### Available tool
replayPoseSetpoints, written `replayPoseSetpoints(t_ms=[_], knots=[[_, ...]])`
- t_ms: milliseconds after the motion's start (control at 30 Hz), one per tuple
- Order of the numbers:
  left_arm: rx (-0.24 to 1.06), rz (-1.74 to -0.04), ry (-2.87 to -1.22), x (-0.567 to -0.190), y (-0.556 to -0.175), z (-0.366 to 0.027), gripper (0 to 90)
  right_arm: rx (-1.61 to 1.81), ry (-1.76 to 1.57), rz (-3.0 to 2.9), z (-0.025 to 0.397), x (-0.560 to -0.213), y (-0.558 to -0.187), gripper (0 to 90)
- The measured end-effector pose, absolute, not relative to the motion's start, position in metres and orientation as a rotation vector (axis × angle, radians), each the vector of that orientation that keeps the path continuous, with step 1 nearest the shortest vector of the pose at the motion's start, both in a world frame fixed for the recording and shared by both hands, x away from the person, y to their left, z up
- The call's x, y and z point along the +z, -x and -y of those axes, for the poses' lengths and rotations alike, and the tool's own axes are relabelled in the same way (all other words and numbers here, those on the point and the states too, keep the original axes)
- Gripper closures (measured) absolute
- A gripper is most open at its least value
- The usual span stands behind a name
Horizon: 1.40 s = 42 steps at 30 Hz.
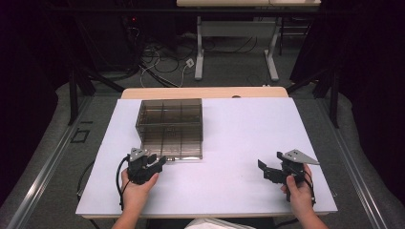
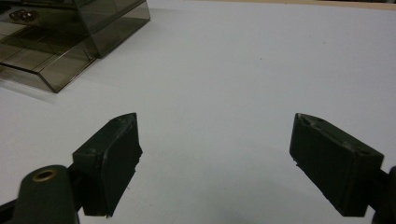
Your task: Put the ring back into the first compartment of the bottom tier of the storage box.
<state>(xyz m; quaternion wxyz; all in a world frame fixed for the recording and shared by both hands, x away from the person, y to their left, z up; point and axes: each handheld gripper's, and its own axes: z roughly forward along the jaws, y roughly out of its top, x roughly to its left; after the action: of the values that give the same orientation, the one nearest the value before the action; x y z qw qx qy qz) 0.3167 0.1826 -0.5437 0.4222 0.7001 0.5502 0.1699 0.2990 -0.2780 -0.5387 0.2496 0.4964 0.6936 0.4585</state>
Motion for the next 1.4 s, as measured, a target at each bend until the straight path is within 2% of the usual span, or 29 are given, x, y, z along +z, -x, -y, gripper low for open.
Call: replayPoseSetpoints(t_ms=[333,567,767,1400], knots=[[0.435,-1.412,-1.778,-0.548,-0.319,-0.181,71.7,1.231,-1.342,-1.898,0.28,-0.538,-0.299,15.6],[0.365,-1.439,-1.816,-0.551,-0.321,-0.18,82.3,1.244,-1.338,-1.886,0.28,-0.539,-0.3,15.6],[0.361,-1.449,-1.854,-0.553,-0.324,-0.178,89.9,1.243,-1.34,-1.884,0.28,-0.539,-0.3,15.6],[0.339,-1.481,-1.853,-0.557,-0.329,-0.18,90.0,1.239,-1.34,-1.889,0.28,-0.539,-0.3,15.6]])
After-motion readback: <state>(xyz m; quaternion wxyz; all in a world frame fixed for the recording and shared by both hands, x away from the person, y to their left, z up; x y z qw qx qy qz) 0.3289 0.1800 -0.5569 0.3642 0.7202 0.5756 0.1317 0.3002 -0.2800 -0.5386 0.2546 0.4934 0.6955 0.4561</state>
